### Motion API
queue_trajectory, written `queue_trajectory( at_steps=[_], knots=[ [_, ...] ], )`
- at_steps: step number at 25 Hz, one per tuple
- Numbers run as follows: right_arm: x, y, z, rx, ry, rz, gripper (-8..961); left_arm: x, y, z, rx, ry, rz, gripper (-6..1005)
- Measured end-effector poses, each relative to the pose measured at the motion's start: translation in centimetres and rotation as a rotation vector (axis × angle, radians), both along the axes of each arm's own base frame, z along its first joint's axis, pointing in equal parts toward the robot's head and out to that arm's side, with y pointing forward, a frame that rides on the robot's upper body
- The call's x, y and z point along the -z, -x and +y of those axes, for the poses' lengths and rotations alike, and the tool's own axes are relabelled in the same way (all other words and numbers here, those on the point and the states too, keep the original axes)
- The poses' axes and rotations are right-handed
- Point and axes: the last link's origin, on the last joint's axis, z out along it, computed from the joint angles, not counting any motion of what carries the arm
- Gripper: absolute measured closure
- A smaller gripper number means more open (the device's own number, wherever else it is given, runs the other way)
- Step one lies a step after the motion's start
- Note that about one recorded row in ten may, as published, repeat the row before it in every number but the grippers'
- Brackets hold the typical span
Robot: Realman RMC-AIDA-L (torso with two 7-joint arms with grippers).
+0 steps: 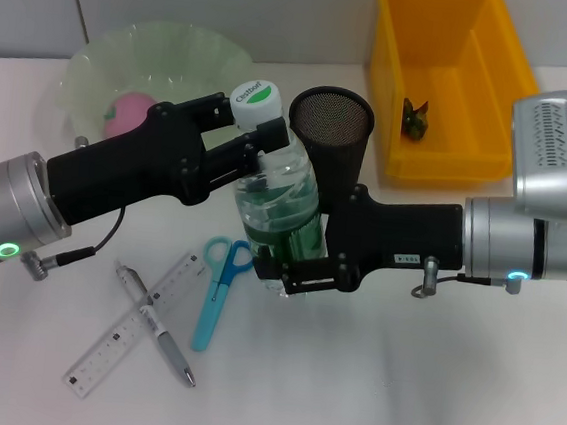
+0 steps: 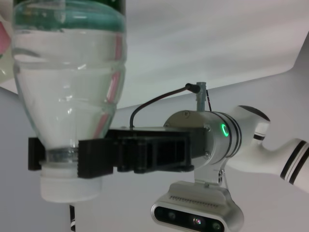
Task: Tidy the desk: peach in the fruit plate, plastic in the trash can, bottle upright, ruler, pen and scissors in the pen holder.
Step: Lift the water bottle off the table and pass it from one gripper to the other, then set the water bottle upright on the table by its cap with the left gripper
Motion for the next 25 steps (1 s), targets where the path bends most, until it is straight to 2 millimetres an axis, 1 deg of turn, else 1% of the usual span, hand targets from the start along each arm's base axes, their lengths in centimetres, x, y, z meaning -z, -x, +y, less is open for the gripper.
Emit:
queue_trajectory(
  at_steps=[10,25],
  knots=[
    [-0.7,0.1,0.0,0.005,-0.006,0.000,137,0.0,0.2,0.2,-0.014,-0.008,0.010,549],
    [-1.9,-0.4,-0.7,0.019,-0.003,0.010,137,0.0,0.5,0.2,-0.029,-0.012,0.018,549]
  ],
)
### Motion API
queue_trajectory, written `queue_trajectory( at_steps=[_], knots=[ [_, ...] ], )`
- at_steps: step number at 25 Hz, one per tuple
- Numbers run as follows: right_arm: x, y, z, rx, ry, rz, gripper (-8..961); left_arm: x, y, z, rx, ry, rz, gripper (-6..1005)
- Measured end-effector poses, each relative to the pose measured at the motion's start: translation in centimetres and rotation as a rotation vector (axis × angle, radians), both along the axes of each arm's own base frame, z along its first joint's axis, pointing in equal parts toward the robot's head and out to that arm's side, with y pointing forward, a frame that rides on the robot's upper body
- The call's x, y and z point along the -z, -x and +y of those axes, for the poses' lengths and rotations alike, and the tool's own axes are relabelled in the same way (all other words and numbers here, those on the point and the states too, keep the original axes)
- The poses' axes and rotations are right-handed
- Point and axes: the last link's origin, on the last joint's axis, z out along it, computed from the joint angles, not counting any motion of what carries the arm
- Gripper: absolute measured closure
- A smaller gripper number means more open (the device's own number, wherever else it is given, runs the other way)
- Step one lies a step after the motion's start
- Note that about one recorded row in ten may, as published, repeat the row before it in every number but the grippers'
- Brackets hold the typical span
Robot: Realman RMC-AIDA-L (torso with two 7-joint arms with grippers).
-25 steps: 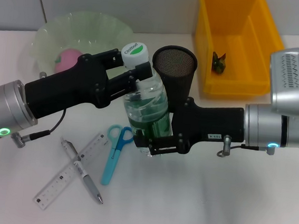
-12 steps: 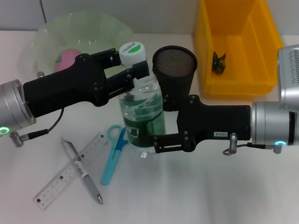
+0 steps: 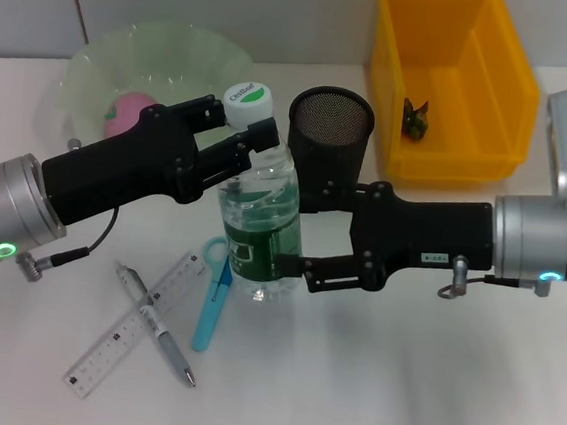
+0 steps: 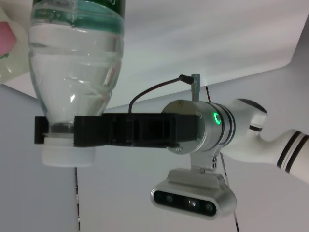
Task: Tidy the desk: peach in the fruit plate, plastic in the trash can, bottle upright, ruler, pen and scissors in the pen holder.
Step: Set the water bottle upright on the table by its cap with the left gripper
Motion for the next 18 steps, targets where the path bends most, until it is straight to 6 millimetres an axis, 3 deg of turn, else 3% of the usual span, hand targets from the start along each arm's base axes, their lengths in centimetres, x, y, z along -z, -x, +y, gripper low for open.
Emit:
queue_trajectory(
  at_steps=[11,18],
  knots=[
    [-1.6,-1.7,-0.5,0.055,-0.053,0.004,138,-0.5,0.5,0.1,-0.006,-0.036,0.019,550],
    [-3.2,-3.6,-0.6,0.140,-0.118,0.026,138,-1.9,2.3,0.8,-0.062,-0.174,0.060,549]
  ],
)
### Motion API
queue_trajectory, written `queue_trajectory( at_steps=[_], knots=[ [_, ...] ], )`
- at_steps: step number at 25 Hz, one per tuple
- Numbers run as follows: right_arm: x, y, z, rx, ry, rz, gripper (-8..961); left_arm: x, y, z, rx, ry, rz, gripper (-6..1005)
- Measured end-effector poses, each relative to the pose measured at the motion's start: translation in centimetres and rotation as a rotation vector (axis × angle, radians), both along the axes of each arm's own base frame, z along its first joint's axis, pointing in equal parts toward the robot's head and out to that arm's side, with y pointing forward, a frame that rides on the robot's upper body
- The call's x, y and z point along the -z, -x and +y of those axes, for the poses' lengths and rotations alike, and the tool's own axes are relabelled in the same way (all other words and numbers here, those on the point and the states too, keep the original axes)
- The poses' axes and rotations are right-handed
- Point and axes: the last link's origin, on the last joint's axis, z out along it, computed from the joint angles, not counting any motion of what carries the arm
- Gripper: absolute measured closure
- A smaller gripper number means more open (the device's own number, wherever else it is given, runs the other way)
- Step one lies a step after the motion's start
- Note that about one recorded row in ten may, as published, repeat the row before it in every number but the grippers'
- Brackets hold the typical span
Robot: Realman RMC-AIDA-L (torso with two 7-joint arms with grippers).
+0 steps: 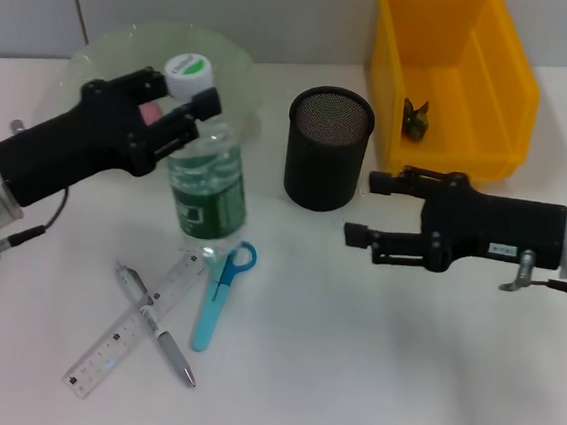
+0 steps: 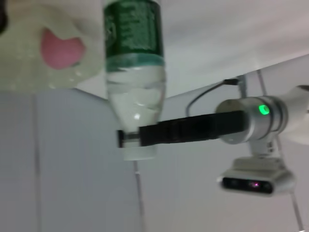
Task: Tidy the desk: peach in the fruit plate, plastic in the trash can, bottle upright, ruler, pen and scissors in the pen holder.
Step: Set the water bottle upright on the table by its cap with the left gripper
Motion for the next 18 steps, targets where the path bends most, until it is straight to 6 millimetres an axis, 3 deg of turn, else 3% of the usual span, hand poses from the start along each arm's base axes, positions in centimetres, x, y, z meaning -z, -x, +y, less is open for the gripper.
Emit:
queue_trajectory(
  at_steps=[6,18],
  knots=[
    [-0.8,-1.4,-0.2,0.070,-0.050,0.021,138,-0.3,1.1,0.2,-0.009,-0.098,0.061,550],
    [-0.7,-2.4,0.0,0.142,-0.073,0.032,138,0.1,2.3,0.2,-0.003,-0.209,0.165,549]
  ],
)
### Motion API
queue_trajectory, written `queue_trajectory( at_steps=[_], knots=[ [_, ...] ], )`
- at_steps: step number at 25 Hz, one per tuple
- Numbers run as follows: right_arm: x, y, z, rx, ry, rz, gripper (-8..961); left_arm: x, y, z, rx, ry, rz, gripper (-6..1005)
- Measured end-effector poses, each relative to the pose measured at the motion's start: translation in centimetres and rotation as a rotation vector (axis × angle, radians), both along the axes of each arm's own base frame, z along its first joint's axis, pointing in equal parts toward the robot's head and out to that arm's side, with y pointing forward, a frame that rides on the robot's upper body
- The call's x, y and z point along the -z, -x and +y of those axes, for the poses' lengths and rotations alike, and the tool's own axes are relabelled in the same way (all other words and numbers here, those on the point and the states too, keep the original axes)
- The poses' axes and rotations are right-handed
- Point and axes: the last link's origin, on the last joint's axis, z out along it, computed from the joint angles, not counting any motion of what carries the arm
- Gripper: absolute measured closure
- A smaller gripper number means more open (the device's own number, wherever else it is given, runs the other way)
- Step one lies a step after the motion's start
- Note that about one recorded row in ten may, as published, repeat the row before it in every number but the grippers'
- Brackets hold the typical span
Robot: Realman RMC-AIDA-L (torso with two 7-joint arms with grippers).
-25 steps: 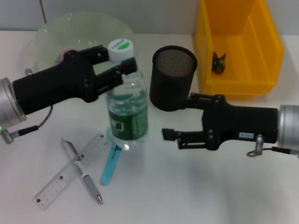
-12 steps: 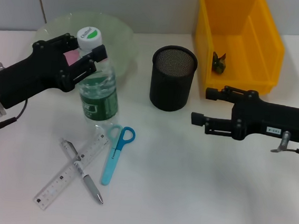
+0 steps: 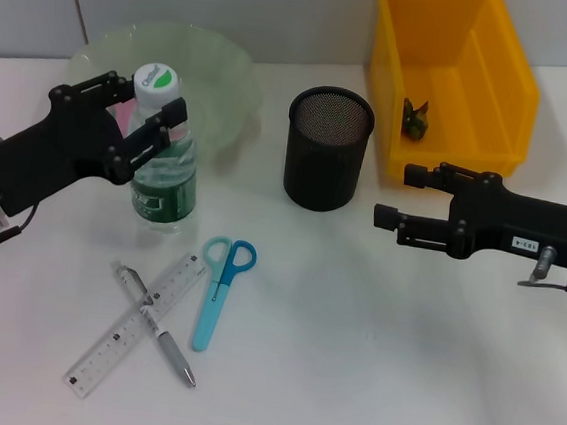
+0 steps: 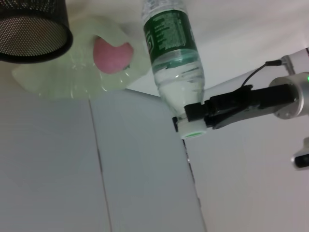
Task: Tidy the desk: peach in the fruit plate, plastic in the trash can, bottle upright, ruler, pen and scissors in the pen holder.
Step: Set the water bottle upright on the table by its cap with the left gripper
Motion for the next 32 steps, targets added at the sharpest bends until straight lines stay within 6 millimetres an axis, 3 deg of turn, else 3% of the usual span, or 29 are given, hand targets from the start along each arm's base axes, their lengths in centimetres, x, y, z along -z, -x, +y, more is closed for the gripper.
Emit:
queue_trajectory(
  at_steps=[16,32],
  knots=[
    [0.4,0.2,0.1,0.011,0.015,0.010,138,0.9,1.6,0.0,-0.072,-0.065,0.046,550],
    [0.5,0.2,0.1,0.012,0.019,0.011,138,1.1,1.6,0.0,-0.086,-0.063,0.033,550]
  ],
)
